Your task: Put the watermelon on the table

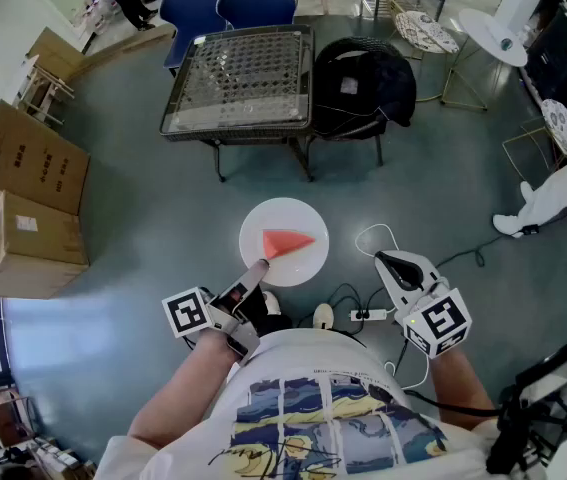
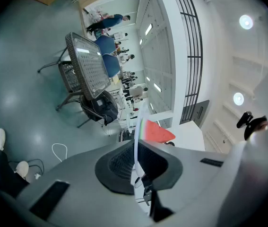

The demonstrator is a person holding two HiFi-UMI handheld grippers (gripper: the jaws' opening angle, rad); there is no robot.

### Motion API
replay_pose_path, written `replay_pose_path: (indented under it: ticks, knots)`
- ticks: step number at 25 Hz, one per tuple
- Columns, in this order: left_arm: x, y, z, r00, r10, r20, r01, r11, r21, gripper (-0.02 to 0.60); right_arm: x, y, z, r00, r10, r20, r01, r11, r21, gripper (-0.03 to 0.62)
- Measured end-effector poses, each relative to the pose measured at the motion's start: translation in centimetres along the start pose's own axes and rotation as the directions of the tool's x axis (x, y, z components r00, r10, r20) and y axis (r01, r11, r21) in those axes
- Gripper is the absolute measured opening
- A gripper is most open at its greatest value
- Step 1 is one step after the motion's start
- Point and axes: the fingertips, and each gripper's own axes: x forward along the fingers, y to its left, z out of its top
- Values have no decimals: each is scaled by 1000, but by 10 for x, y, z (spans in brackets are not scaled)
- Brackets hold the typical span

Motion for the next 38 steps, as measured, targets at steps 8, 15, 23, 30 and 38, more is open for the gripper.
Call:
replay_pose_path:
  ticks: [8, 15, 23, 30, 38]
  knots:
    - [-9, -4, -1, 1000, 0, 29, 0, 1000, 5, 17, -3, 5, -4, 1000, 22, 2, -22, 1000, -6, 9]
    - [-18, -2, 3, 998, 5, 62, -6, 1000, 4, 17, 6, 16, -1, 997, 81, 10, -80, 995, -54, 11]
    - [-23, 8, 46, 994, 12, 109, -11, 1000, -13, 17, 54, 24, 7, 992, 122, -8, -122, 987, -104, 15]
    - [-13, 20, 119, 996, -14, 84, 15, 1000, -10, 17, 117, 25, 36, 993, 109, -54, -115, 986, -121, 66]
    - [-4, 35, 227, 999, -22, 27, 22, 1000, 12, 17, 215, 27, 88, 996, 72, -60, -77, 992, -99, 66]
